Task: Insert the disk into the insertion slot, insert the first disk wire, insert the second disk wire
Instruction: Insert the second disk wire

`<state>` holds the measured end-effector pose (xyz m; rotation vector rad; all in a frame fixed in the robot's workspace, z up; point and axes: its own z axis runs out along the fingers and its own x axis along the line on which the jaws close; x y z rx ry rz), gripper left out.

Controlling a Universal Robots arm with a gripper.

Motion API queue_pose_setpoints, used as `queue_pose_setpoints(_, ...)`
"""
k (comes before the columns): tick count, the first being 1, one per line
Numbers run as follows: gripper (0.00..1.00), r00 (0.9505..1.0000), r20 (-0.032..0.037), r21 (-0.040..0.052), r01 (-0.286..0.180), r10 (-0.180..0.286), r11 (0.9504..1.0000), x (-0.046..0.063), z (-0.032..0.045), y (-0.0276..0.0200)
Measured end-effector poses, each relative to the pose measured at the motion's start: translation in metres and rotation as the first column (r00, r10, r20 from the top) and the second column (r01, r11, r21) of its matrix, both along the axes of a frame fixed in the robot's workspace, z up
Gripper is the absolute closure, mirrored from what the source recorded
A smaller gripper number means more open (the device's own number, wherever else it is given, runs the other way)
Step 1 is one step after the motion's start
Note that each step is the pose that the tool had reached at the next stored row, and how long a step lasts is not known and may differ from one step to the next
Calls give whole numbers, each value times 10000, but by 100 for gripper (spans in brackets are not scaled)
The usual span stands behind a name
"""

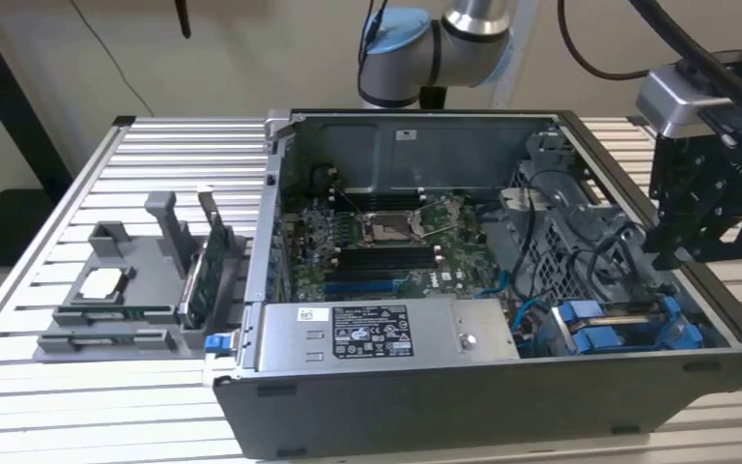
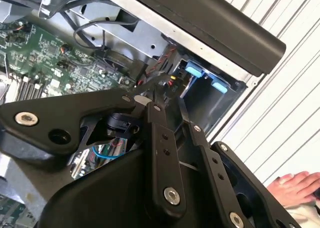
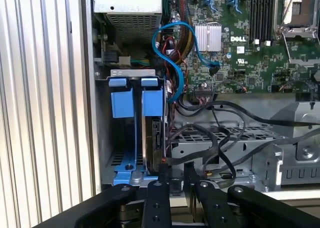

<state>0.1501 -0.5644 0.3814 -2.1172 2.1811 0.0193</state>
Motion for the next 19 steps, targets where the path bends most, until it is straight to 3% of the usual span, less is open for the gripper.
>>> queue_pose_setpoints(3, 73, 10000, -4, 4, 0, 0, 10000, 11, -1, -1)
queue_pose_setpoints(7, 73, 9999, -119, 3, 0, 0, 10000, 63, 1, 6)
queue_pose_setpoints(12, 73, 9999, -133, 3, 0, 0, 10000, 76, 10, 54)
queue_pose_setpoints(19, 73, 9999, -169, 5, 0, 0, 10000, 92, 120, 101)
